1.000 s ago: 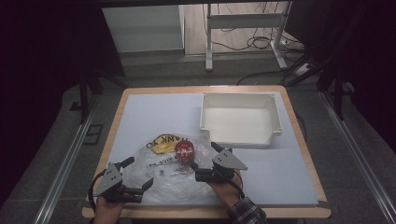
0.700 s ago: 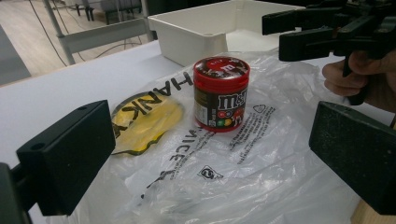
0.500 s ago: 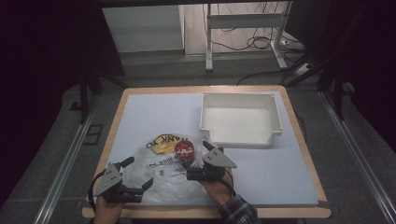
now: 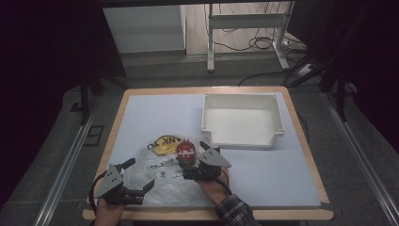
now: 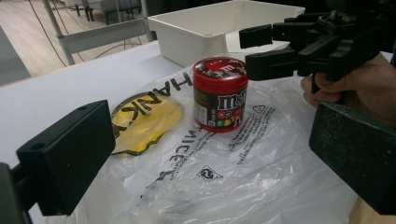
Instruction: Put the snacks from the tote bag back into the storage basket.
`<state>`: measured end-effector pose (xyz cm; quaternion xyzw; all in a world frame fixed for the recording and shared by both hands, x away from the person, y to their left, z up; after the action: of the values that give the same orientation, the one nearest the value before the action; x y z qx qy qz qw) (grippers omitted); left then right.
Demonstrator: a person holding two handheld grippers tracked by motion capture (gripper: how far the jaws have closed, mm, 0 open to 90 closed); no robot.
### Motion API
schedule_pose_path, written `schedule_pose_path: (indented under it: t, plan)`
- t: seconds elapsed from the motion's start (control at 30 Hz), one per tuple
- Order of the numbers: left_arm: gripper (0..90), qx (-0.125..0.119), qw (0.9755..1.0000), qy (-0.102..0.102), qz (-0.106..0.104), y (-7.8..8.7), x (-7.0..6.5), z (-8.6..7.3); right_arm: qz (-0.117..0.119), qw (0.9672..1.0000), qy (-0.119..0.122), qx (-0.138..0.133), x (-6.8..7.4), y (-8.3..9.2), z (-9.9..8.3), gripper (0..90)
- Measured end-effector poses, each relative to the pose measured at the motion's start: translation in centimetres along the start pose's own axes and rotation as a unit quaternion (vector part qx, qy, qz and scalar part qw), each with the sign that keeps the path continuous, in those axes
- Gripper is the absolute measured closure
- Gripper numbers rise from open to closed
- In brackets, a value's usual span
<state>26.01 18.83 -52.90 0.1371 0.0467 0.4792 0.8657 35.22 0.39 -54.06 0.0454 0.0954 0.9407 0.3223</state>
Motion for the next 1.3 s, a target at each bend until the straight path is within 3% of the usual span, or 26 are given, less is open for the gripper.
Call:
schedule_pose_path:
  t: [0.63,1.1,1.3]
  plan:
    - [0.4,-0.004,1.0000,0.001,-0.001,0.1,0.0,0.1,-0.025,0.9994,0.017,0.017,0.1,-2.5,-0.9,7.6]
    - [0.4,-0.004,1.0000,0.000,-0.002,0.1,0.0,0.1,-0.044,0.9980,0.035,0.027,0.2,-3.0,-1.3,13.6]
    - [0.4,-0.005,1.0000,0.001,-0.002,0.1,0.0,0.1,-0.051,0.9975,0.029,0.040,0.2,-3.0,-1.5,17.3]
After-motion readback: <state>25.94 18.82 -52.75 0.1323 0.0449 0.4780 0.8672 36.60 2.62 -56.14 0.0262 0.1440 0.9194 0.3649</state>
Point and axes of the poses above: each handheld gripper's, and its own axes: y roughly backward along the jaws, z roughly out of its top, x roughly to its left, the point moved 8 cm from there along -y, roughly forward along the jaws, and after that the axes turned 8 degrees about z, right-handed, at the moved point
